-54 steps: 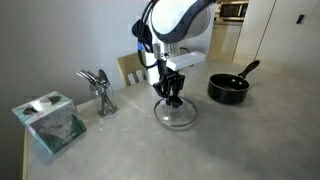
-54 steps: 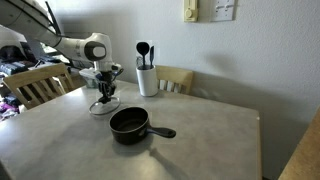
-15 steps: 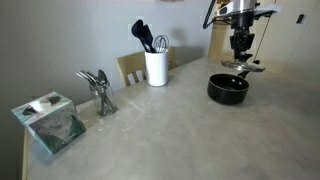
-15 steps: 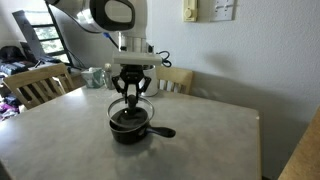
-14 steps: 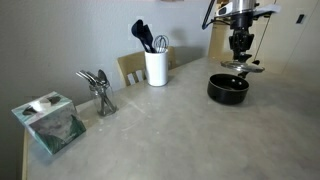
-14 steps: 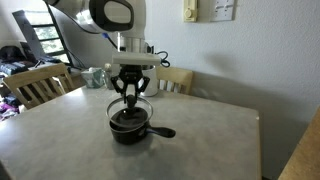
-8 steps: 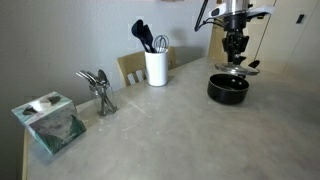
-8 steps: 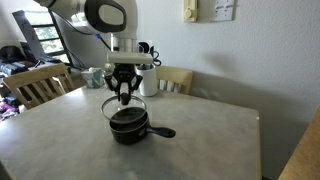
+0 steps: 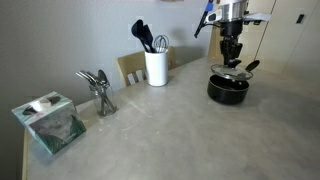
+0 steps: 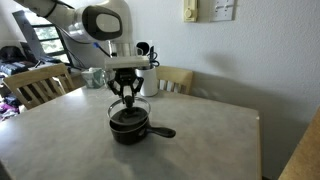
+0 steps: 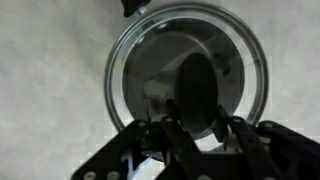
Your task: Pick up the lid from the table and close the pot
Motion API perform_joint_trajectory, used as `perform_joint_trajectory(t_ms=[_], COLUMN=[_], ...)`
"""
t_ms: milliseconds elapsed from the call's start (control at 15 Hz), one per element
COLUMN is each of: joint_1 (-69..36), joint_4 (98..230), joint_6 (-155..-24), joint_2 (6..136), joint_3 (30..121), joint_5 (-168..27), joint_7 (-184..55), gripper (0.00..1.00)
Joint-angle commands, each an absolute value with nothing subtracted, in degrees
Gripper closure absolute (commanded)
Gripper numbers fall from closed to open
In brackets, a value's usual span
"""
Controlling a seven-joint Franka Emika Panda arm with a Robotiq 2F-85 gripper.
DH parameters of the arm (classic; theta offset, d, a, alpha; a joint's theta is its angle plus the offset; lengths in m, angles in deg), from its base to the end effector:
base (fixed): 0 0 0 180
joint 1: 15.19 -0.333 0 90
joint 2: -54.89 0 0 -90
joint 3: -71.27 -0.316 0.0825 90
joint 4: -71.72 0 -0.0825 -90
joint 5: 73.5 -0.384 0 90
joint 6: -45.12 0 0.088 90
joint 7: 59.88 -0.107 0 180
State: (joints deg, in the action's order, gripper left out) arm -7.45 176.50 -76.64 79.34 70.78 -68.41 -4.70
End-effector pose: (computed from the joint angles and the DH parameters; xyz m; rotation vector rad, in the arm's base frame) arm 0.6234 -0.0836 0.2902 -2.8217 -1.3417 0.2301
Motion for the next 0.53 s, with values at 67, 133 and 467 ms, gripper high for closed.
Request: perform_joint_trajectory(t_ms=[67,133,467], joint_1=[-9.4,-9.7,-9.9], joint_4=[180.2,180.5,181.2], joint_6=[-80.9,-81.0,-80.6], joint_2=[77.8,77.7,77.9], joint_3=[72.0,71.9,71.4], joint_5=[-63.9,-63.0,-61.1], joint_7=[-12.9,-14.3,-17.8], gripper=[0.89,0.89,0.89])
